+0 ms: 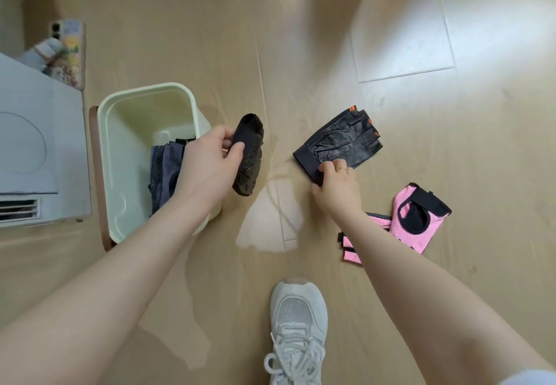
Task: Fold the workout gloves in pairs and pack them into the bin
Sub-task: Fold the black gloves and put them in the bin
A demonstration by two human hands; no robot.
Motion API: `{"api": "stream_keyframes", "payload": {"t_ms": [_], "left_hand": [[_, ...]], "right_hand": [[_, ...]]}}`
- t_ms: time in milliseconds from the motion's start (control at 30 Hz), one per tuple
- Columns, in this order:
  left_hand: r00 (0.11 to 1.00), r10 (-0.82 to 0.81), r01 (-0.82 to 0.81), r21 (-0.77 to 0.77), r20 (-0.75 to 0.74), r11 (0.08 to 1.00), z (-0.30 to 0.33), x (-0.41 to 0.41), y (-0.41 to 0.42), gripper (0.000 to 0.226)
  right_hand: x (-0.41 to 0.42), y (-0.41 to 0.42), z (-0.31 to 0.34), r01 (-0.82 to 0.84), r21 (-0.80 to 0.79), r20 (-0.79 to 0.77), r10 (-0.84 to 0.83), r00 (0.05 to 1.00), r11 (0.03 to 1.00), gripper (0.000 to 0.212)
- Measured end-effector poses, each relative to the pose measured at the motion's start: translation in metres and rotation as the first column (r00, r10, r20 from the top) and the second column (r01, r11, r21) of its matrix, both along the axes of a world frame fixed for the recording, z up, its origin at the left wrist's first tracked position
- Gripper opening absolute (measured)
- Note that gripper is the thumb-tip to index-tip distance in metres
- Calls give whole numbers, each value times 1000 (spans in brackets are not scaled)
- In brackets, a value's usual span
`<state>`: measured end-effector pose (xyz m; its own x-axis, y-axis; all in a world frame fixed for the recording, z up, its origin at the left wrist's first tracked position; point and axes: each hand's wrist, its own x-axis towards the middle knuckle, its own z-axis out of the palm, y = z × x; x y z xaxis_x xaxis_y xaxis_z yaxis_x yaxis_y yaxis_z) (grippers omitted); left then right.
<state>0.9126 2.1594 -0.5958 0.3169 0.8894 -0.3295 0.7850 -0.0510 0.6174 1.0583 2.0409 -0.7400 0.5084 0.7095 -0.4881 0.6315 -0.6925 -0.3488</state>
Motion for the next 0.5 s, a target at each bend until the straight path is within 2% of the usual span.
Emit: {"api": "stream_keyframes", "payload": {"t_ms": [133, 200, 267, 333, 400, 500], "left_hand": [[998, 40, -40, -10, 42, 999, -7, 1, 10, 21], [997, 48, -48, -2, 64, 999, -9, -1, 11, 21], [995, 48, -47, -11, 83, 999, -10, -3, 11, 21], [995, 36, -35, -11, 90, 999, -12, -7, 9, 22], [995, 33, -33, -4, 99, 999, -12, -11, 8, 23], [988, 61, -56, -35, 140, 998, -7, -14, 4, 26]], "right_hand": [[2, 2, -8, -171, -50, 191, 177, 965, 984, 34], [7, 2, -7, -223, -46, 201, 227, 953, 974, 33], [12, 4, -2, -185, -11, 152, 184, 971, 983, 33], [18, 4, 1, -61, 62, 87, 56, 995, 996, 29], [23, 1, 4, 163, 136, -103, -150, 983, 977, 28], [23, -11, 22, 493, 153, -478, -373, 796, 856, 18]]}}
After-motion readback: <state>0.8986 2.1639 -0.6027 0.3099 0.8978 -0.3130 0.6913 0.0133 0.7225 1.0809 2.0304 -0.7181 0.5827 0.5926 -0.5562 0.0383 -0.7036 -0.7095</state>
